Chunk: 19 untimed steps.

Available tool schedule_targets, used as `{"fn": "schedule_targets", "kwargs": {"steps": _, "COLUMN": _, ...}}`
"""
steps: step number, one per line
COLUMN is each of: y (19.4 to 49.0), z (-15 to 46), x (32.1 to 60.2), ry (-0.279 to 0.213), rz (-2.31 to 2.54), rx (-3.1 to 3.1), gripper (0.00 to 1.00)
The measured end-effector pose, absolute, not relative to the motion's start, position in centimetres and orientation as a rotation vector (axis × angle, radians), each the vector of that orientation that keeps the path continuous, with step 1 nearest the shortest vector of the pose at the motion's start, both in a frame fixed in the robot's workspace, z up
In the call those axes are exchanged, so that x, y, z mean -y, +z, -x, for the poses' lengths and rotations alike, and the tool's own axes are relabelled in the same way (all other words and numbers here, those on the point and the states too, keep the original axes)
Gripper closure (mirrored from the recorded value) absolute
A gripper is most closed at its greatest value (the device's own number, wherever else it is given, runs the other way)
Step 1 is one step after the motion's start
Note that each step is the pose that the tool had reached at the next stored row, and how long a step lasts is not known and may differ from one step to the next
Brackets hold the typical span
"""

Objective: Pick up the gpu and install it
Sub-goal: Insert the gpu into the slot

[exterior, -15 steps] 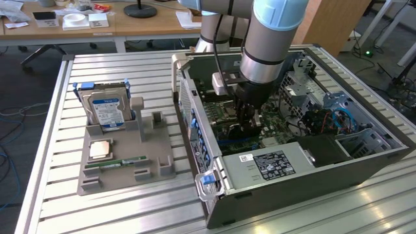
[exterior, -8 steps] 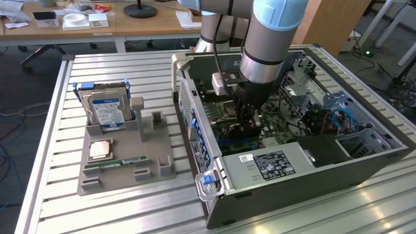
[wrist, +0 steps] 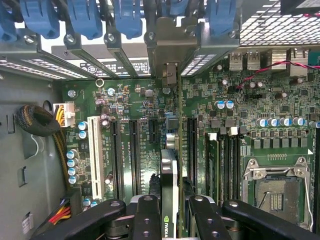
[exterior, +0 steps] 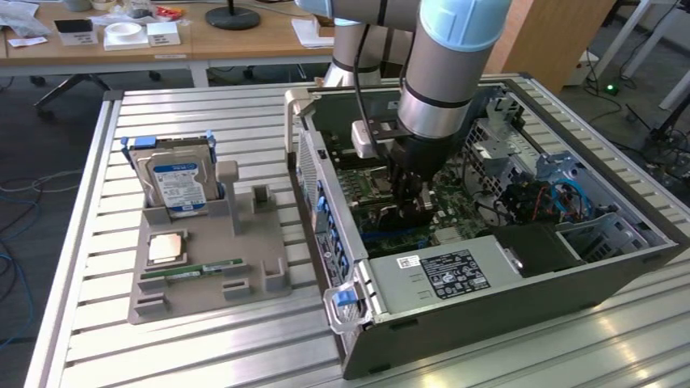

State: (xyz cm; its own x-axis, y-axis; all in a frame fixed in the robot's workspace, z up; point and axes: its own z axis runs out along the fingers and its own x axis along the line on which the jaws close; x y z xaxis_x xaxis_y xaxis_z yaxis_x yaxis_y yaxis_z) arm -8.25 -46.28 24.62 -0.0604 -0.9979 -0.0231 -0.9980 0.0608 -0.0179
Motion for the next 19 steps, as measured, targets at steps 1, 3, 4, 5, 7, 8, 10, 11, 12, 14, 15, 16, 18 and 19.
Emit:
{"fn": "schedule_targets", "kwargs": {"steps": 1, "y": 24.64, "z": 8.26, "x": 46.28, "ry": 0.004, "rz": 2.133, "rx": -2.267, "gripper": 0.74}}
{"fn": "schedule_targets", "kwargs": {"steps": 3, "y": 24.70, "z": 8.26, "x": 46.28, "ry": 0.004, "rz": 2.133, "rx": -2.267, "gripper": 0.74}}
{"fn": "schedule_targets", "kwargs": {"steps": 4, "y": 24.75, "z": 8.26, "x": 46.28, "ry": 0.004, "rz": 2.133, "rx": -2.266, "gripper": 0.74}}
{"fn": "schedule_targets", "kwargs": {"steps": 5, "y": 24.80, "z": 8.25, "x": 46.27, "ry": 0.005, "rz": 2.133, "rx": -2.266, "gripper": 0.74}}
{"fn": "schedule_targets", "kwargs": {"steps": 7, "y": 24.91, "z": 8.25, "x": 46.28, "ry": 0.004, "rz": 2.133, "rx": -2.267, "gripper": 0.74}}
{"fn": "schedule_targets", "kwargs": {"steps": 8, "y": 24.91, "z": 8.25, "x": 46.28, "ry": 0.004, "rz": 2.133, "rx": -2.267, "gripper": 0.74}}
{"fn": "schedule_targets", "kwargs": {"steps": 10, "y": 24.92, "z": 8.26, "x": 46.28, "ry": 0.004, "rz": 2.133, "rx": -2.267, "gripper": 0.74}}
{"fn": "schedule_targets", "kwargs": {"steps": 11, "y": 24.93, "z": 8.26, "x": 46.28, "ry": 0.004, "rz": 2.133, "rx": -2.267, "gripper": 0.74}}
{"fn": "schedule_targets", "kwargs": {"steps": 12, "y": 24.93, "z": 8.25, "x": 46.28, "ry": 0.004, "rz": 2.133, "rx": -2.267, "gripper": 0.74}}
{"fn": "schedule_targets", "kwargs": {"steps": 14, "y": 24.88, "z": 8.26, "x": 46.28, "ry": 0.004, "rz": 2.133, "rx": -2.267, "gripper": 0.74}}
{"fn": "schedule_targets", "kwargs": {"steps": 15, "y": 24.84, "z": 8.26, "x": 46.28, "ry": 0.004, "rz": 2.133, "rx": -2.267, "gripper": 0.74}}
{"fn": "schedule_targets", "kwargs": {"steps": 16, "y": 24.83, "z": 8.26, "x": 46.29, "ry": 0.004, "rz": 2.134, "rx": -2.267, "gripper": 0.74}}
{"fn": "schedule_targets", "kwargs": {"steps": 18, "y": 24.83, "z": 8.27, "x": 46.28, "ry": 0.004, "rz": 2.133, "rx": -2.267, "gripper": 0.74}}
{"fn": "schedule_targets", "kwargs": {"steps": 19, "y": 24.82, "z": 8.27, "x": 46.28, "ry": 0.004, "rz": 2.133, "rx": -2.267, "gripper": 0.74}}
